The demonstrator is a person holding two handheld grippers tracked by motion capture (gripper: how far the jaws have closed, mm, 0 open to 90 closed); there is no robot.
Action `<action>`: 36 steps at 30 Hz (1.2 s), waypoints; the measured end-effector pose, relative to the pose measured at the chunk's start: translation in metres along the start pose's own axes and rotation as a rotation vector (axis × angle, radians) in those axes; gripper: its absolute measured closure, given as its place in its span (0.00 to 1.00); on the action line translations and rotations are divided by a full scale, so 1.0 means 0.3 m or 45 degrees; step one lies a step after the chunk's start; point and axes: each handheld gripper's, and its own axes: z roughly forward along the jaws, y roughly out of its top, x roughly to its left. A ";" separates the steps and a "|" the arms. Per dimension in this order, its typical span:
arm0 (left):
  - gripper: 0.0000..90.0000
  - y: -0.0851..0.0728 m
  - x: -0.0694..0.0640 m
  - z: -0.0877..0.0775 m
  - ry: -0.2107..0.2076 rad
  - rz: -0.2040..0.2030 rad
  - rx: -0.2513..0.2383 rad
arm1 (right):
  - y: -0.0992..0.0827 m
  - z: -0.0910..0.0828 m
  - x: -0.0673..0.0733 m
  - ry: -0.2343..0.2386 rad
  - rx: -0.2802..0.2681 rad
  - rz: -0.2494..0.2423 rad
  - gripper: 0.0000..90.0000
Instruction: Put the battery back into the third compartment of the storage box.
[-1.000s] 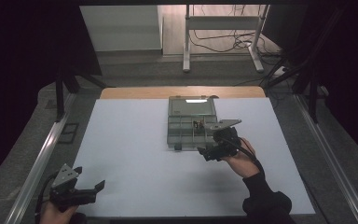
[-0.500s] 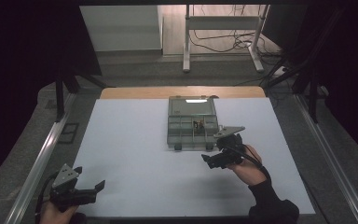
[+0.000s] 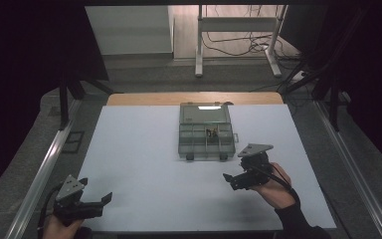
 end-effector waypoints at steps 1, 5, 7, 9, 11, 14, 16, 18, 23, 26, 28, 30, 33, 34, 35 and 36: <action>0.02 0.000 0.000 0.000 0.000 0.000 0.000 | -0.008 -0.005 -0.002 -0.008 -0.002 0.011 0.02; 0.02 0.000 0.000 0.000 0.000 -0.002 0.000 | -0.037 -0.030 -0.007 -0.023 -0.026 0.035 0.01; 0.02 0.000 0.000 0.000 0.000 -0.002 0.000 | -0.050 -0.042 -0.009 -0.033 -0.044 0.048 0.02; 0.02 0.000 0.000 0.000 0.000 -0.002 0.000 | -0.063 -0.051 -0.011 -0.039 -0.058 0.055 0.02; 0.02 0.000 0.000 0.000 0.000 -0.001 0.000 | -0.077 -0.061 -0.014 -0.042 -0.067 0.062 0.02; 0.02 0.000 0.001 -0.001 -0.003 -0.004 -0.004 | -0.093 -0.070 -0.017 -0.051 -0.067 0.061 0.02; 0.02 -0.001 0.002 -0.001 -0.006 -0.007 -0.007 | -0.105 -0.077 -0.018 -0.058 -0.068 0.051 0.02; 0.02 -0.001 0.002 -0.002 -0.008 -0.007 -0.009 | -0.117 -0.083 -0.018 -0.059 -0.069 0.051 0.02; 0.02 -0.001 0.002 -0.002 -0.010 -0.005 -0.010 | -0.147 -0.103 -0.021 -0.079 -0.069 0.055 0.02; 0.02 -0.001 0.002 -0.002 -0.009 -0.005 -0.010 | -0.165 -0.118 -0.026 -0.086 -0.077 0.069 0.02; 0.02 -0.001 0.002 -0.003 -0.012 -0.004 -0.013 | -0.178 -0.126 -0.029 -0.096 -0.084 0.077 0.02; 0.02 -0.002 0.003 -0.004 -0.019 -0.007 -0.017 | -0.190 -0.133 -0.031 -0.116 -0.085 0.084 0.02; 0.01 -0.003 0.006 -0.005 -0.024 -0.017 -0.025 | -0.210 -0.144 -0.037 -0.140 -0.088 0.096 0.01; 0.01 -0.003 0.006 -0.004 -0.024 -0.018 -0.025 | -0.215 -0.146 -0.038 -0.146 -0.086 0.095 0.01; 0.01 -0.003 0.005 -0.004 -0.024 -0.017 -0.024 | -0.221 -0.150 -0.040 -0.154 -0.084 0.097 0.01; 0.01 -0.003 0.005 -0.004 -0.023 -0.015 -0.023 | -0.227 -0.153 -0.041 -0.162 -0.082 0.100 0.01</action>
